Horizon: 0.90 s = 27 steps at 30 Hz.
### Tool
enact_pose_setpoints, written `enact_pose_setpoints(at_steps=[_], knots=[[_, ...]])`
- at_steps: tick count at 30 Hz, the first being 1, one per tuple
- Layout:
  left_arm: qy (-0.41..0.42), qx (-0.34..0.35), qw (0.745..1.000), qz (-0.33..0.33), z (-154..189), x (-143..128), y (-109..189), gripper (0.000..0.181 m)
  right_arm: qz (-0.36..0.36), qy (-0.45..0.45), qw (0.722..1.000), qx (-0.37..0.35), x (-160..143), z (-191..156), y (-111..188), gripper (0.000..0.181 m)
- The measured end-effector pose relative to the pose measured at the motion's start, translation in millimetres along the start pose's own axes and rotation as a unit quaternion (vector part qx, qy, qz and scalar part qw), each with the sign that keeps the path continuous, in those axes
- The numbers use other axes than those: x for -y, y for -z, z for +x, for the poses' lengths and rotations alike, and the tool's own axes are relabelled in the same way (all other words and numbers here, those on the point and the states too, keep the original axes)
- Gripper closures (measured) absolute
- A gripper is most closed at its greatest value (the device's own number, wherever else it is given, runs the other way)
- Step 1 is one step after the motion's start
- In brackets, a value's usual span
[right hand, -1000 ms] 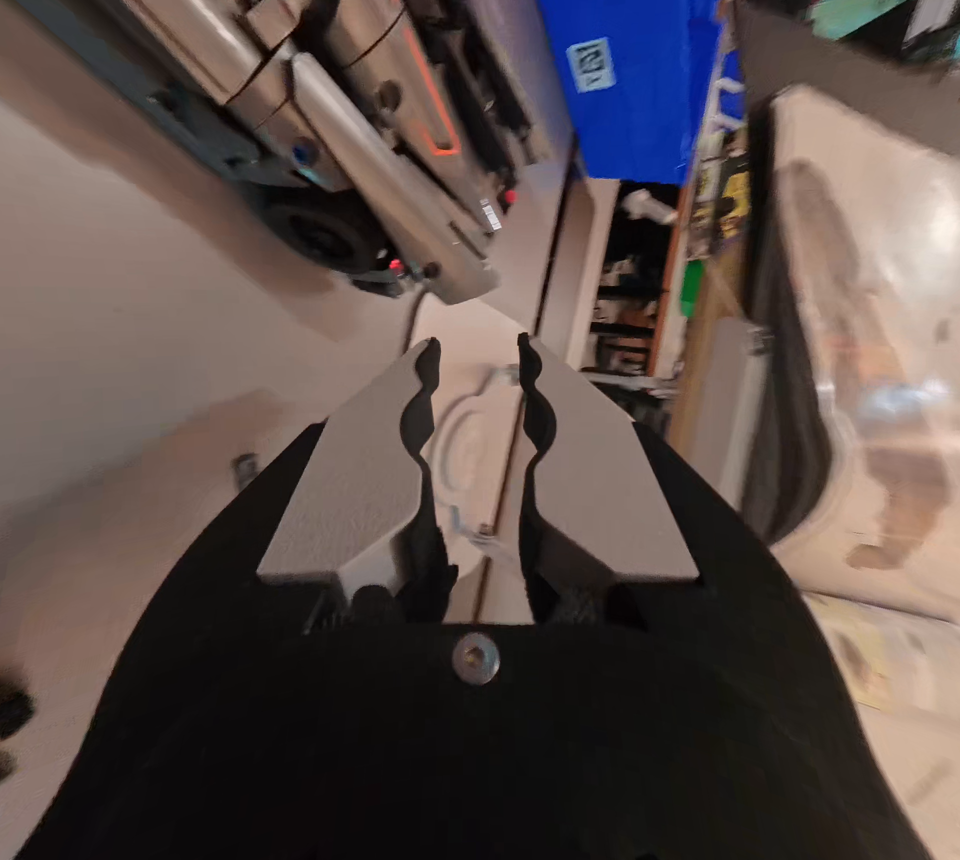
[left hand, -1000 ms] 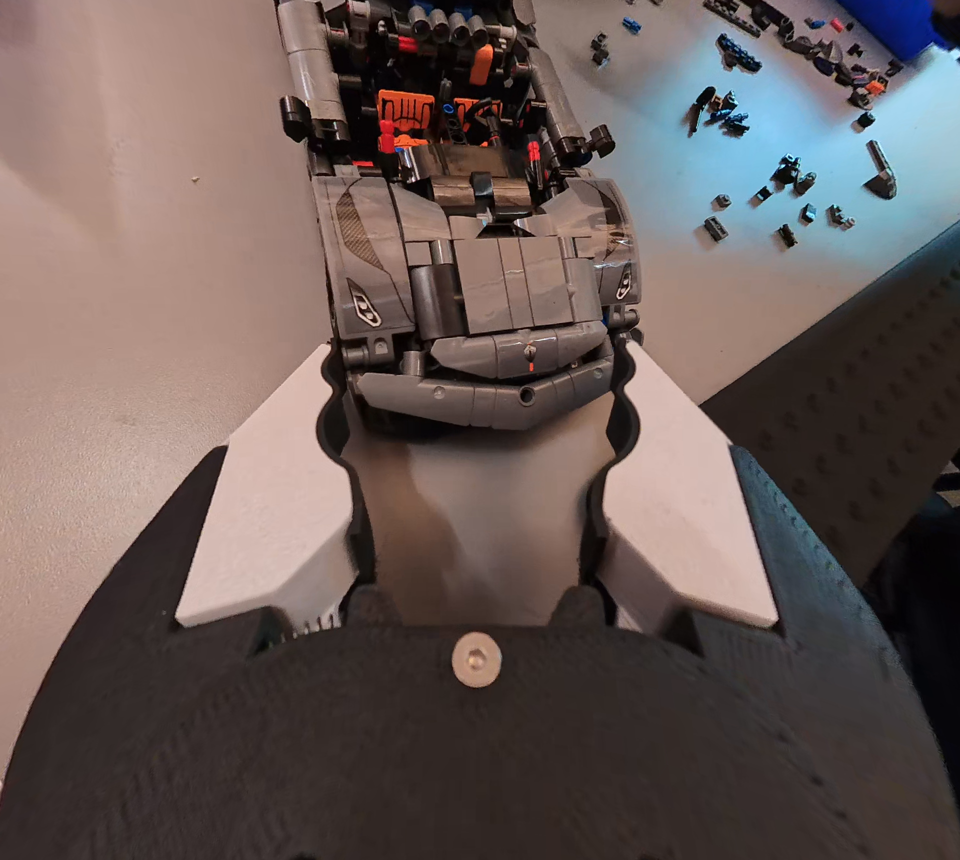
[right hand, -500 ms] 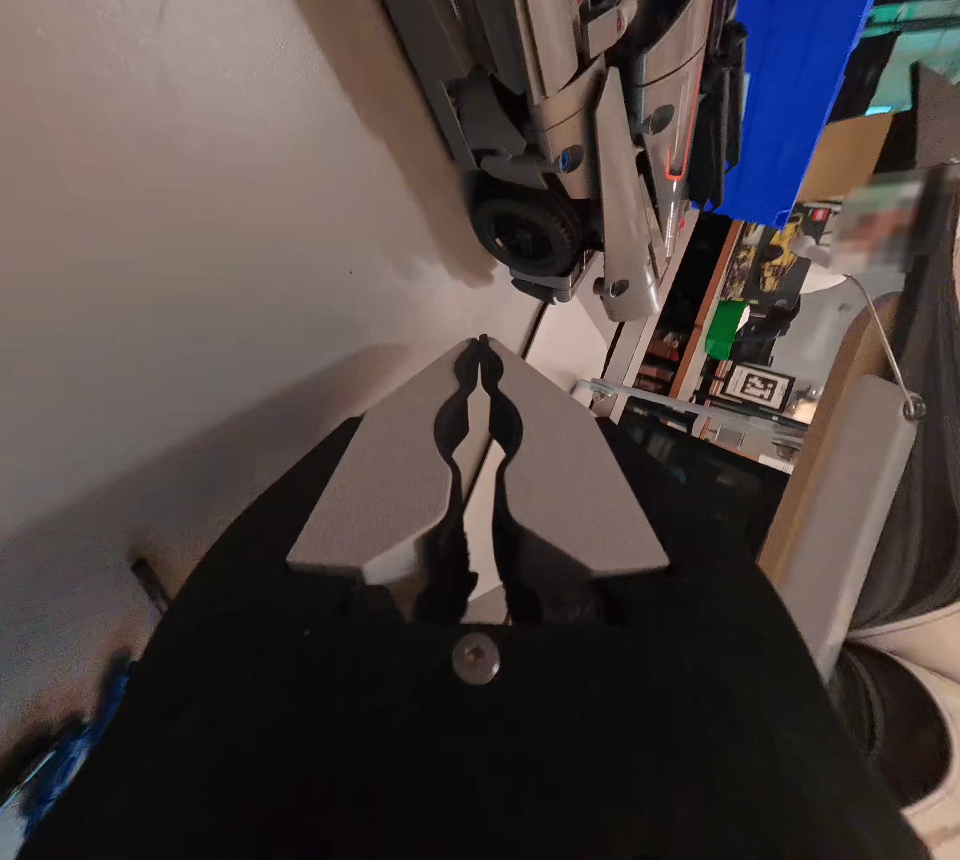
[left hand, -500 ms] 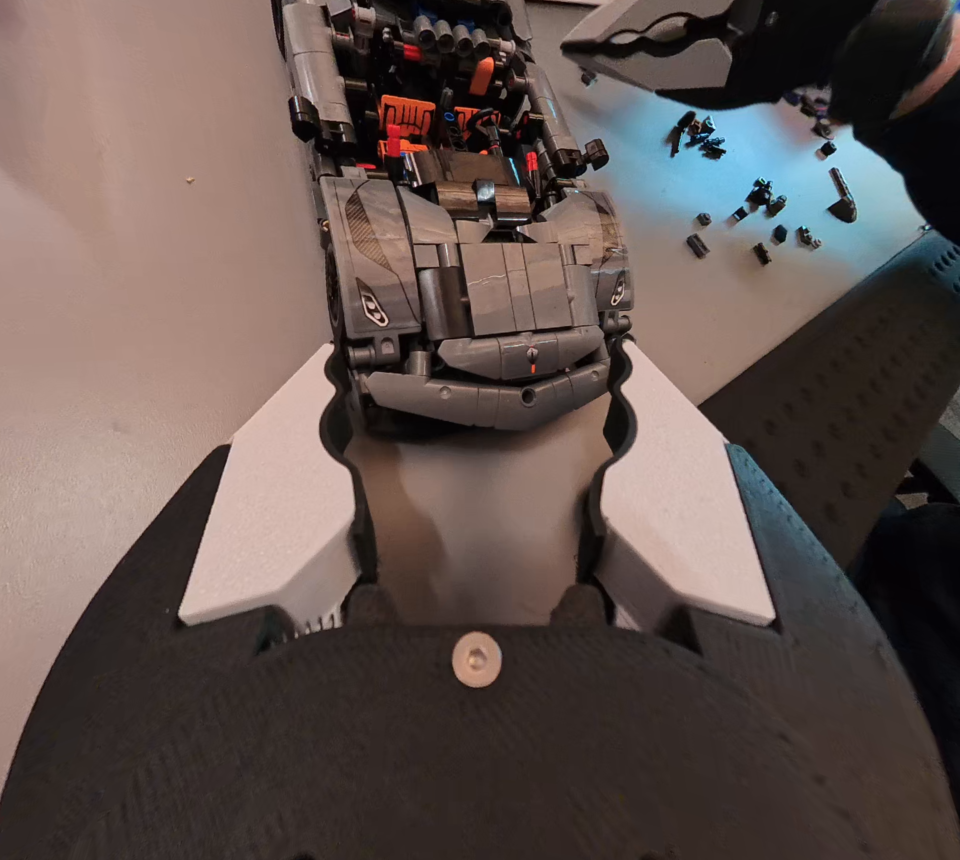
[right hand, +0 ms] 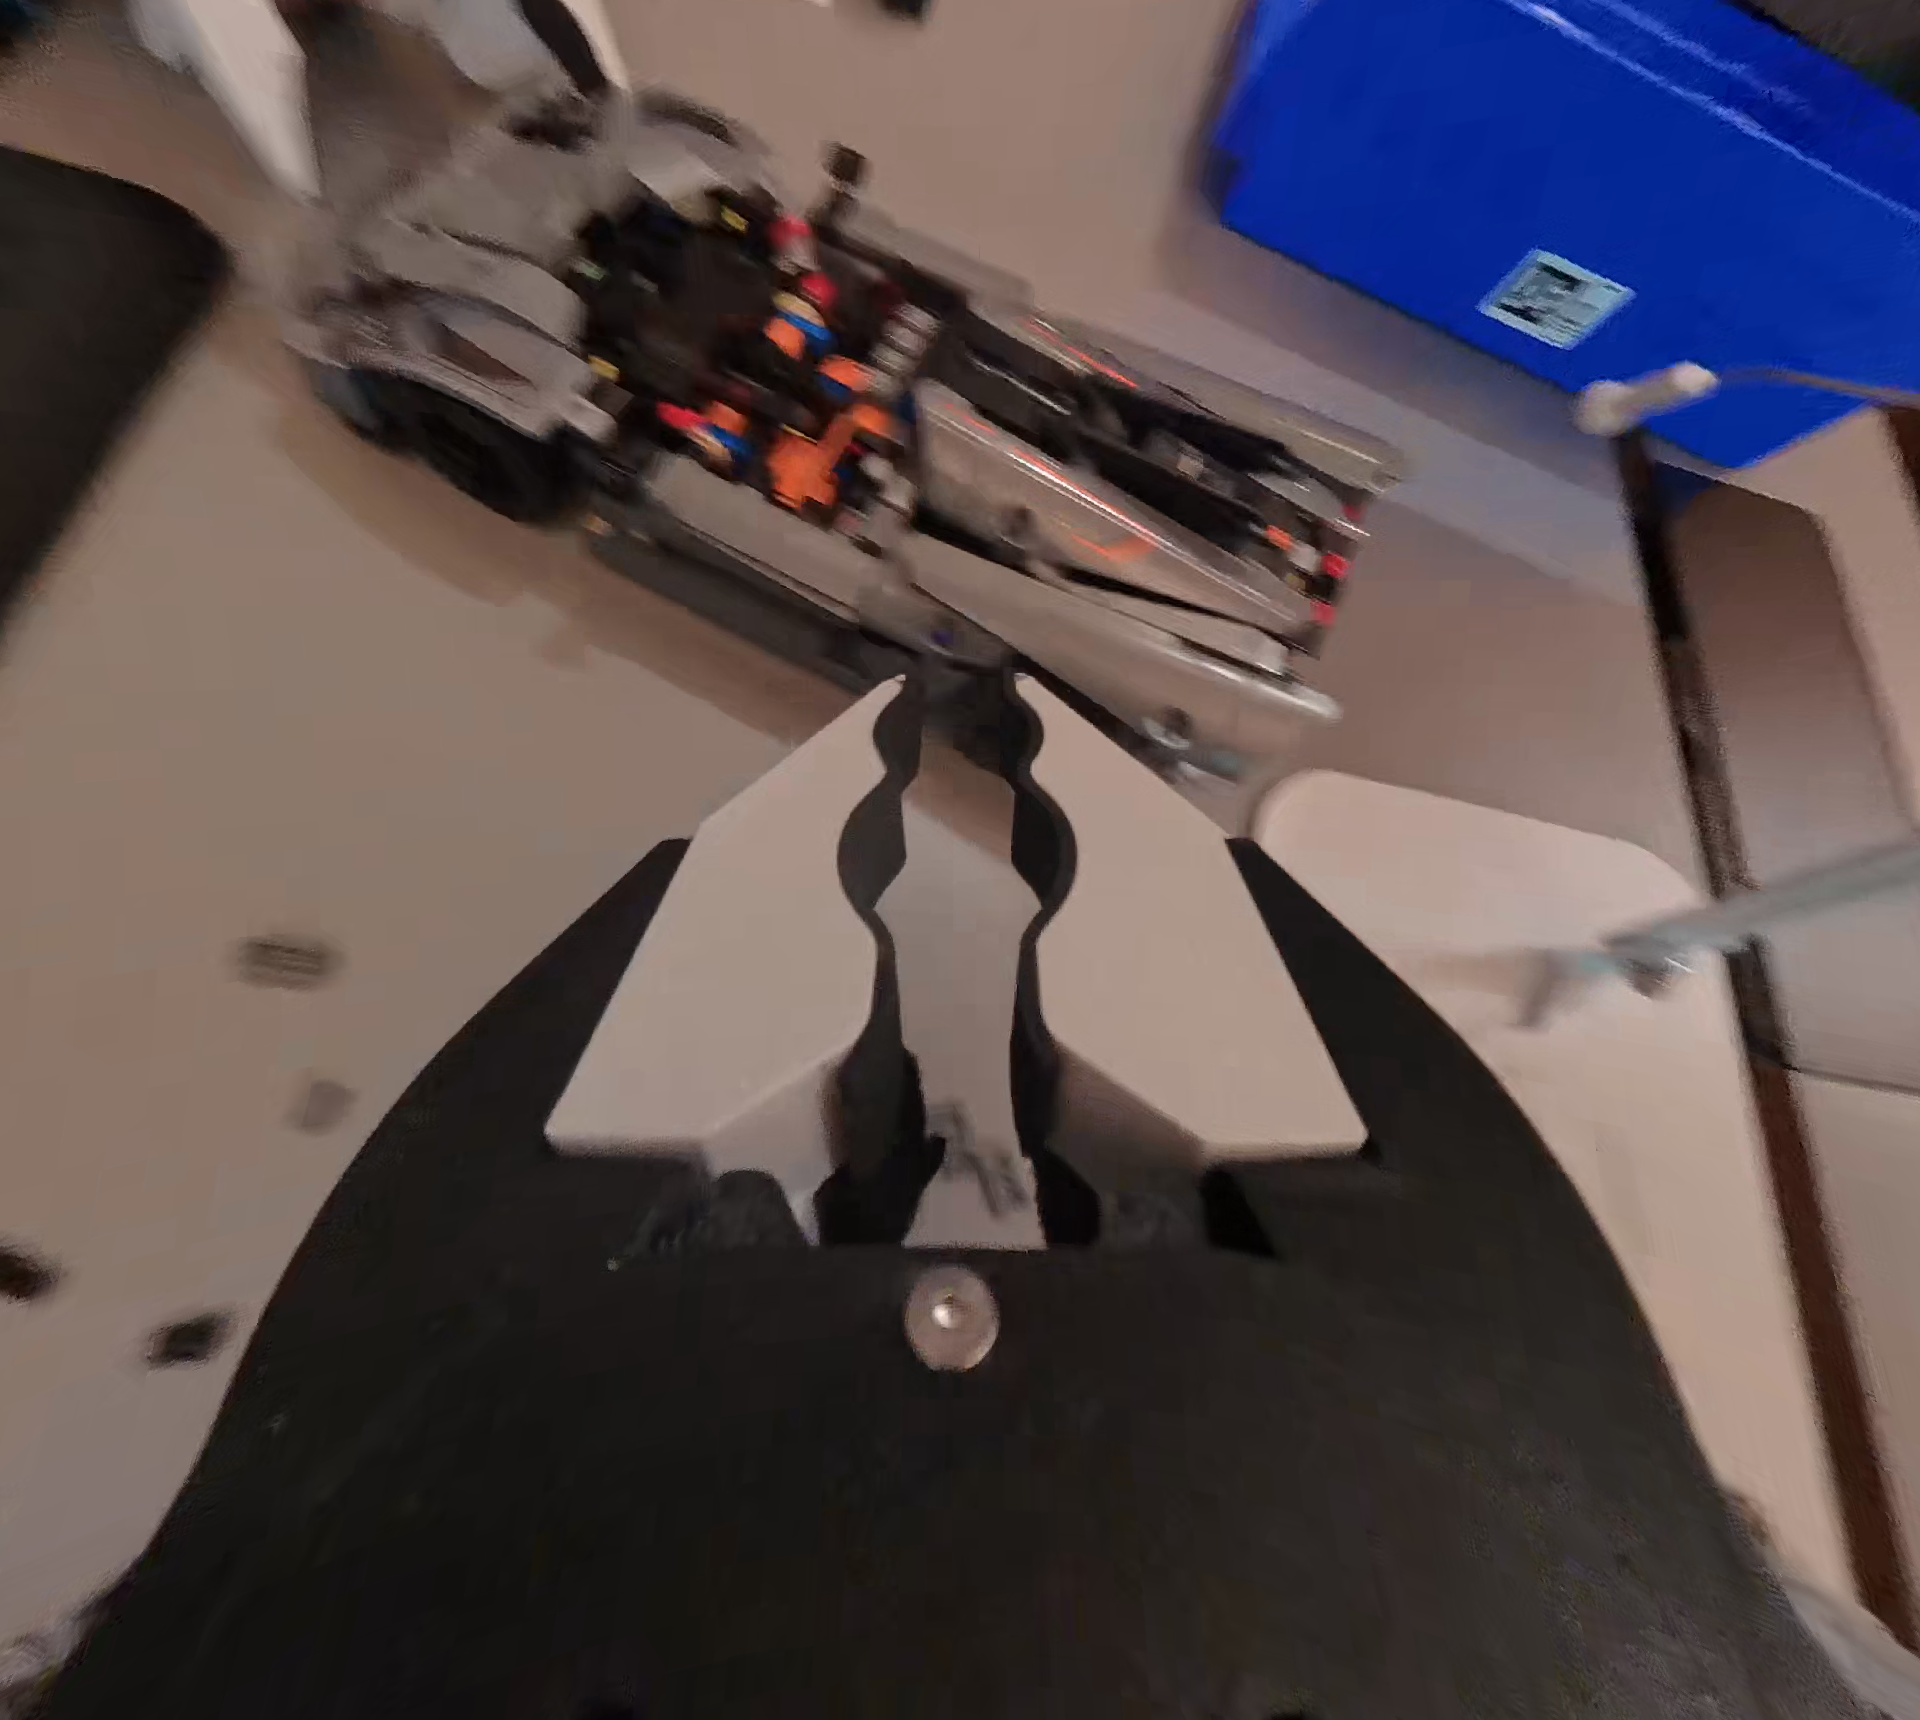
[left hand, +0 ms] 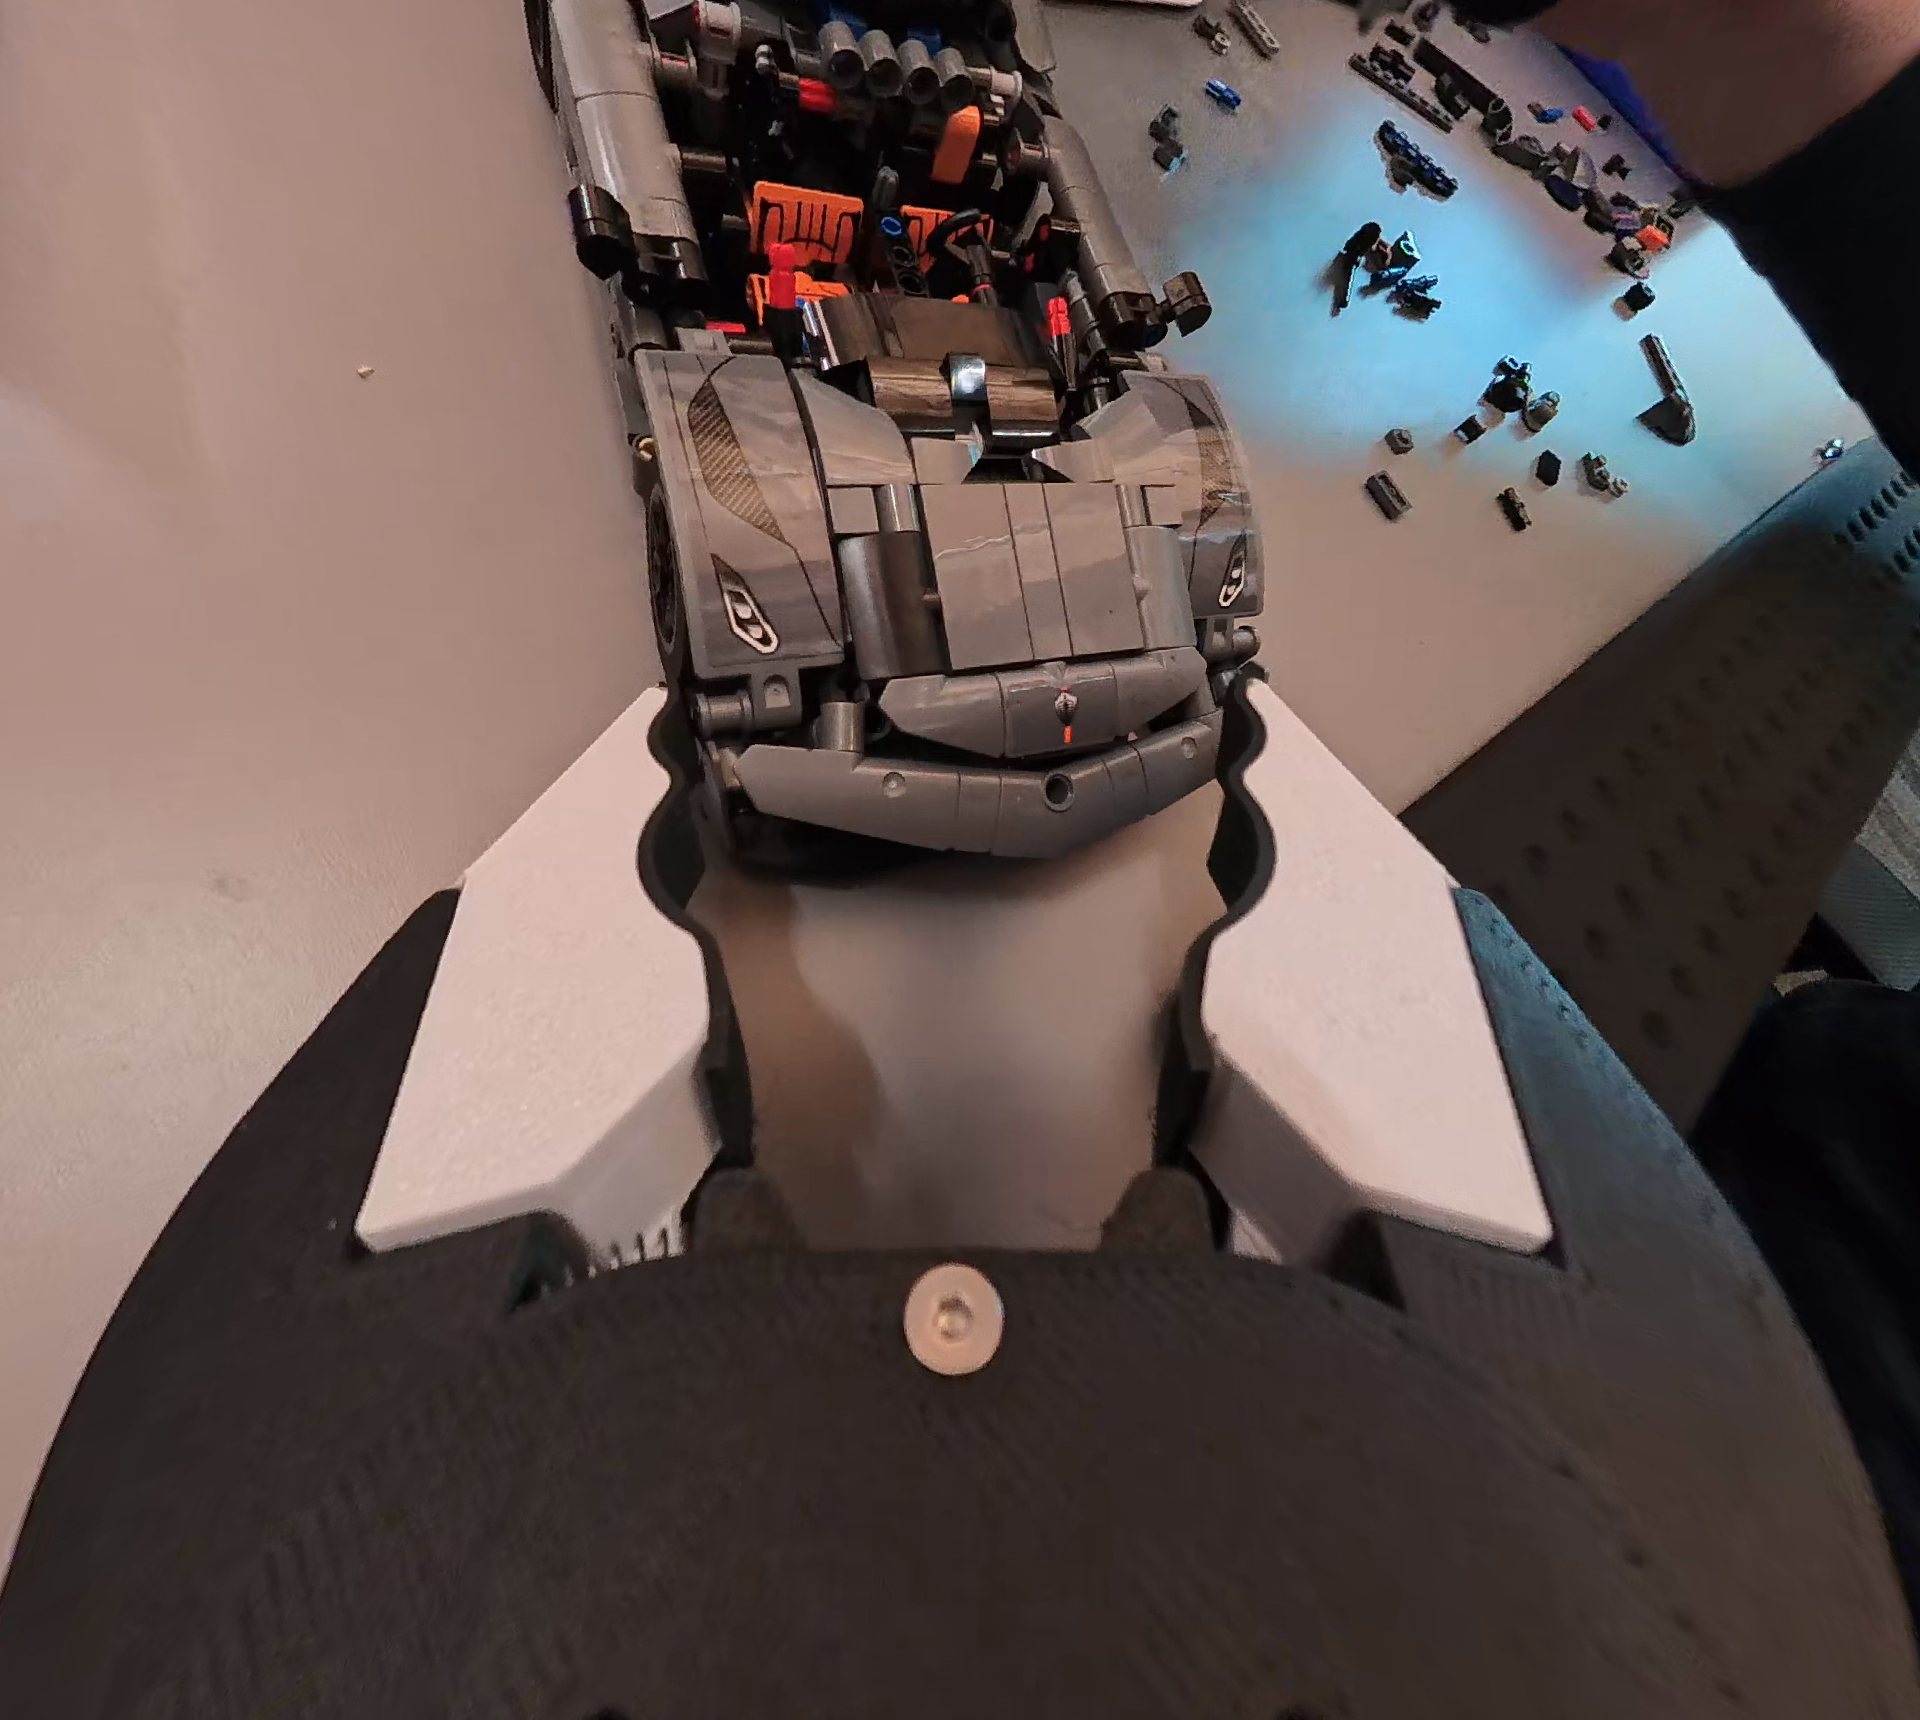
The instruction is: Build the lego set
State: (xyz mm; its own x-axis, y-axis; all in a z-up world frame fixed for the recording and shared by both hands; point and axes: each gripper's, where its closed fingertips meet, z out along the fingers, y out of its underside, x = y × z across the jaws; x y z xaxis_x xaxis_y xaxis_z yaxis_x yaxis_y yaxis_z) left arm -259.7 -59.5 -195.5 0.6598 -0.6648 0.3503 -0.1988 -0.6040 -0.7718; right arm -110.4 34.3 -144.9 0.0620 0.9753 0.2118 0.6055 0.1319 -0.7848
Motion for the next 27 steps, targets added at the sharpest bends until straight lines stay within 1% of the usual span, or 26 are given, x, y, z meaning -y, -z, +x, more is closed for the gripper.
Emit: enact_pose_setpoints(at_steps=[2,3,4,6,7,9,10,11,12,14,17,21,23,25,27], knots=[[0.007,-0.008,1.0,-0.002,-1,1,-1,0.084,-0.001,-0.041,0.999,0.019,10,-23,-9,0.174],[0.011,-0.011,1.0,-0.001,-1,2,-1,0.086,-0.006,-0.075,0.997,0.03,11,-34,-16,0.165],[0.014,-0.015,1.0,0.0,-1,2,-1,0.086,-0.025,-0.11,0.993,0.023,5,-39,-25,0.151],[0.011,-0.018,1.0,-0.001,0,2,-1,0.086,-0.084,-0.167,0.982,-0.015,-18,-39,-39,0.141],[0.006,-0.016,1.0,-0.004,0,1,-1,0.086,-0.082,-0.191,0.978,-0.011,-21,-44,-45,0.132],[-0.003,-0.01,1.0,-0.007,2,0,-2,0.084,-0.065,-0.232,0.97,0.01,-19,-55,-53,0.13],[-0.006,-0.011,1.0,-0.008,4,-1,-3,0.082,-0.066,-0.243,0.968,0.014,-19,-58,-57,0.125],[-0.008,-0.011,1.0,-0.009,5,-1,-3,0.083,-0.071,-0.25,0.965,0.019,-19,-62,-60,0.109],[-0.005,-0.011,1.0,-0.007,6,-1,-4,0.083,-0.075,-0.259,0.963,0.029,-18,-67,-64,0.1],[-0.002,0.0,1.0,-0.004,6,-1,-5,0.084,-0.089,-0.255,0.962,0.028,-17,-71,-69,0.095],[-0.015,0.015,1.0,-0.006,9,-3,-7,0.083,-0.122,-0.223,0.967,0.025,-20,-73,-69,0.094],[-0.023,0.029,0.999,-0.008,11,-6,-8,0.086,-0.174,-0.162,0.971,0.02,-24,-75,-72,0.084],[-0.031,0.034,0.999,-0.012,15,-9,-10,0.087,-0.182,-0.152,0.971,0.022,-23,-70,-74,0.081],[-0.025,0.04,0.999,-0.008,17,-11,-10,0.092,-0.178,-0.145,0.973,0.031,-19,-65,-79,0.072],[-0.027,0.05,0.998,-0.007,17,-13,-9,0.091,-0.191,-0.133,0.971,0.047,-18,-64,-83,0.071]])
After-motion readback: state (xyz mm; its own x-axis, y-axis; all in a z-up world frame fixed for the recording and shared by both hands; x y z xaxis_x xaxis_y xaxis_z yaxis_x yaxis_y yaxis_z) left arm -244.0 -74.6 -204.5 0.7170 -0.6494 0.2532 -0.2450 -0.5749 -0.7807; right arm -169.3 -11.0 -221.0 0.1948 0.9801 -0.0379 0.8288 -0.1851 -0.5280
